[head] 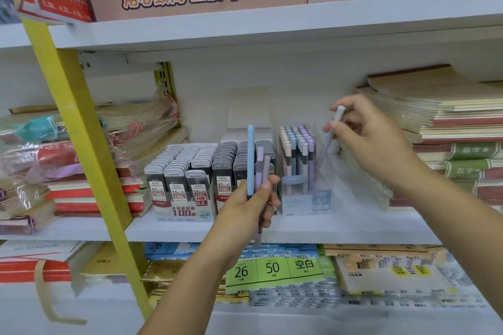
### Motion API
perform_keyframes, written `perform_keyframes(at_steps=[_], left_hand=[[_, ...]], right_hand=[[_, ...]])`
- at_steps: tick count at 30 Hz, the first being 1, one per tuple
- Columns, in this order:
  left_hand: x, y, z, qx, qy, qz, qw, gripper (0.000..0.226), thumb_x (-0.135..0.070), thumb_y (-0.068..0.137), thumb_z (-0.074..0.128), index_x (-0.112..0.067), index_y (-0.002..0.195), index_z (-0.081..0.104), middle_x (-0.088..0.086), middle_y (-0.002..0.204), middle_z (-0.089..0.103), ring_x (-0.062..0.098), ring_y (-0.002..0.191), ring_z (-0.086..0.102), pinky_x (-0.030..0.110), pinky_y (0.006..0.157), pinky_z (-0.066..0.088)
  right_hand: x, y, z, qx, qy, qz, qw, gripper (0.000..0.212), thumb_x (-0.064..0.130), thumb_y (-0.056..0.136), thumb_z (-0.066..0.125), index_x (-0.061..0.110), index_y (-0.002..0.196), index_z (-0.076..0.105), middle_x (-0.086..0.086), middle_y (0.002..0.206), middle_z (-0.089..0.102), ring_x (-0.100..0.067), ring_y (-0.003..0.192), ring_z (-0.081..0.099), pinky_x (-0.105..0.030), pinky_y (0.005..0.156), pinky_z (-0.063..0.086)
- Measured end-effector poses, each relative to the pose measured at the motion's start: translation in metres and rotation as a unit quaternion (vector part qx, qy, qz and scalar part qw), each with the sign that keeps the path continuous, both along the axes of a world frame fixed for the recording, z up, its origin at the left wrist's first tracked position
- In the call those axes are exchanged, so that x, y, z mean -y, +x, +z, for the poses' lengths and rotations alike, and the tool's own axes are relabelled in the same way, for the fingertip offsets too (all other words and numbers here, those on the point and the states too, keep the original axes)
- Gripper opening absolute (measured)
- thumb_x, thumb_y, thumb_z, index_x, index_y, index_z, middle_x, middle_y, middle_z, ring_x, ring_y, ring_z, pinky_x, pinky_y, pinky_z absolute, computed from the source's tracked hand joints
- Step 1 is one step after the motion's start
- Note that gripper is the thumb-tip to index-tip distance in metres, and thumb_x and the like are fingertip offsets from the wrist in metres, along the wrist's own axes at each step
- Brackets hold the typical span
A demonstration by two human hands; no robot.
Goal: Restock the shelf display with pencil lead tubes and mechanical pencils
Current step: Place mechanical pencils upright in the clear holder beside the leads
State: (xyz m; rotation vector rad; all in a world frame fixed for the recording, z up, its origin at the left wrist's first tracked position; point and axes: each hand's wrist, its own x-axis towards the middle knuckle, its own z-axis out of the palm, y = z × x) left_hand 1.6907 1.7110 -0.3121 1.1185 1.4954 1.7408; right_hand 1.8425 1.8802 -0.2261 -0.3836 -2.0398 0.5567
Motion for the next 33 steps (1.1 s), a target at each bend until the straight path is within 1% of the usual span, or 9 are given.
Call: perform_keyframes(at_steps=[4,8,11,19,22,25,27,30,33], left_hand=[[-0.004,0.002,-0.001,0.007,-0.001,-0.002,1.0,0.024,-0.024,0.107,0.044,-0.025,0.118,0.065,-0.008,0.074,0.065,0.007,0.06,0.049,0.026,0.062,0.045],[-0.005,0.001,-0.002,0.012,0.0,-0.005,1.0,0.024,-0.022,0.108,0.043,-0.026,0.119,0.064,-0.009,0.073,0.066,0.006,0.06,0.05,0.027,0.063,0.046],[-0.007,0.0,-0.003,0.014,0.001,-0.005,1.0,0.024,-0.022,0.107,0.043,-0.026,0.12,0.063,-0.009,0.073,0.066,0.005,0.061,0.05,0.025,0.063,0.046],[-0.011,-0.002,-0.007,0.001,-0.004,0.001,1.0,0.024,-0.022,0.108,0.043,-0.024,0.121,0.063,-0.007,0.08,0.071,0.006,0.063,0.052,0.024,0.065,0.049],[-0.01,-0.002,-0.006,0.021,-0.004,-0.009,1.0,0.025,-0.02,0.108,0.043,-0.022,0.121,0.064,-0.005,0.085,0.072,0.007,0.066,0.053,0.022,0.066,0.05],[-0.009,-0.001,-0.004,0.045,0.003,-0.027,0.999,0.025,-0.017,0.108,0.043,-0.019,0.121,0.065,0.0,0.092,0.074,0.009,0.069,0.056,0.022,0.066,0.05],[-0.008,0.0,-0.003,0.05,0.008,-0.042,0.998,0.024,-0.017,0.107,0.044,-0.016,0.122,0.064,0.003,0.097,0.076,0.01,0.069,0.06,0.021,0.065,0.051],[-0.008,0.001,0.0,0.062,0.02,-0.065,0.996,0.024,-0.021,0.106,0.046,-0.018,0.122,0.064,0.006,0.105,0.076,0.014,0.074,0.067,0.025,0.069,0.055],[-0.011,0.002,0.003,0.062,0.028,-0.087,0.994,0.025,-0.023,0.105,0.048,-0.02,0.123,0.064,0.006,0.106,0.077,0.016,0.076,0.07,0.028,0.072,0.057]], right_hand=[[-0.004,-0.006,-0.009,0.057,0.019,-0.019,0.998,0.017,0.023,0.095,0.06,0.035,0.104,0.052,0.007,0.091,0.071,-0.007,0.084,0.064,-0.023,0.073,0.048],[-0.008,-0.01,-0.019,0.108,0.015,-0.018,0.994,0.019,0.023,0.095,0.06,0.038,0.102,0.051,0.019,0.086,0.064,0.007,0.084,0.06,-0.007,0.066,0.042],[-0.01,-0.011,-0.022,0.11,0.004,-0.013,0.994,0.021,0.022,0.094,0.061,0.039,0.101,0.051,0.022,0.084,0.062,0.013,0.082,0.058,-0.002,0.064,0.04],[-0.01,-0.014,-0.021,0.085,0.033,-0.035,0.995,0.034,0.021,0.091,0.066,0.043,0.101,0.042,0.008,0.076,0.066,0.004,0.076,0.059,-0.002,0.06,0.039],[-0.013,-0.016,-0.026,0.093,0.034,-0.051,0.994,0.03,0.022,0.089,0.068,0.039,0.099,0.045,0.01,0.076,0.065,-0.001,0.075,0.06,-0.006,0.058,0.04],[-0.021,-0.018,-0.031,0.115,0.073,-0.105,0.985,0.016,0.019,0.087,0.07,0.02,0.1,0.06,0.008,0.084,0.057,-0.018,0.086,0.056,-0.023,0.066,0.035],[-0.02,-0.02,-0.031,0.127,0.076,-0.131,0.98,0.017,0.02,0.09,0.066,0.015,0.106,0.066,0.002,0.093,0.051,-0.021,0.094,0.051,-0.026,0.074,0.032],[-0.001,-0.017,-0.028,0.062,0.051,-0.134,0.988,0.023,0.026,0.095,0.058,0.02,0.117,0.062,0.006,0.102,0.045,-0.009,0.09,0.046,-0.019,0.074,0.035],[0.028,-0.017,-0.024,0.026,-0.045,-0.021,0.998,0.018,0.031,0.094,0.058,0.029,0.111,0.064,0.011,0.099,0.057,-0.003,0.085,0.054,-0.005,0.069,0.039]])
